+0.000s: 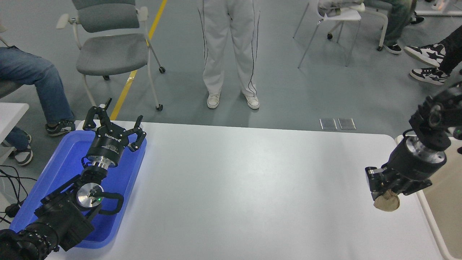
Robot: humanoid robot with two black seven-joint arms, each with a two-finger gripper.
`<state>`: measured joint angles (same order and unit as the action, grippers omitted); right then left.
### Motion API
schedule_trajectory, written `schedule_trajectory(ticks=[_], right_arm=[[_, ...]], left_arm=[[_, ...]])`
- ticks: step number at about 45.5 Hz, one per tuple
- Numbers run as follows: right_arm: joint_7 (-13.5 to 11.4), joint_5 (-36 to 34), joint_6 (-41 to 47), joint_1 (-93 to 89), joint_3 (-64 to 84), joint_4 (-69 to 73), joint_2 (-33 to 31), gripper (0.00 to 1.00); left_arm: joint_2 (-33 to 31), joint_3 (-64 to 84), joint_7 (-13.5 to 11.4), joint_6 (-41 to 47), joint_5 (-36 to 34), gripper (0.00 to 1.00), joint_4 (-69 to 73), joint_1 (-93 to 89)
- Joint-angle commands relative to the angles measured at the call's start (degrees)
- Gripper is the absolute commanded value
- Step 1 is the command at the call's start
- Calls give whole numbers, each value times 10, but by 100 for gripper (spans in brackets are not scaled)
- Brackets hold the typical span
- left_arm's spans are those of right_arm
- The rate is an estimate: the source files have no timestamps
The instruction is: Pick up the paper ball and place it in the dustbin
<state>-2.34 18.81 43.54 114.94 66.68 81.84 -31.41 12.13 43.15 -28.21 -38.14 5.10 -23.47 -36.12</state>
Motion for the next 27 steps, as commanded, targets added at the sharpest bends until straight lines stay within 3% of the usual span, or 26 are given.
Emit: schedule_trajectory(ticks=[1,27], right_arm=[[1,-12,15,102,37,25,2,0],[1,-12,15,199,58,26,0,0]], left_arm=[[0,0,0,0,0,100,0,0],[0,0,0,0,0,100,0,0]])
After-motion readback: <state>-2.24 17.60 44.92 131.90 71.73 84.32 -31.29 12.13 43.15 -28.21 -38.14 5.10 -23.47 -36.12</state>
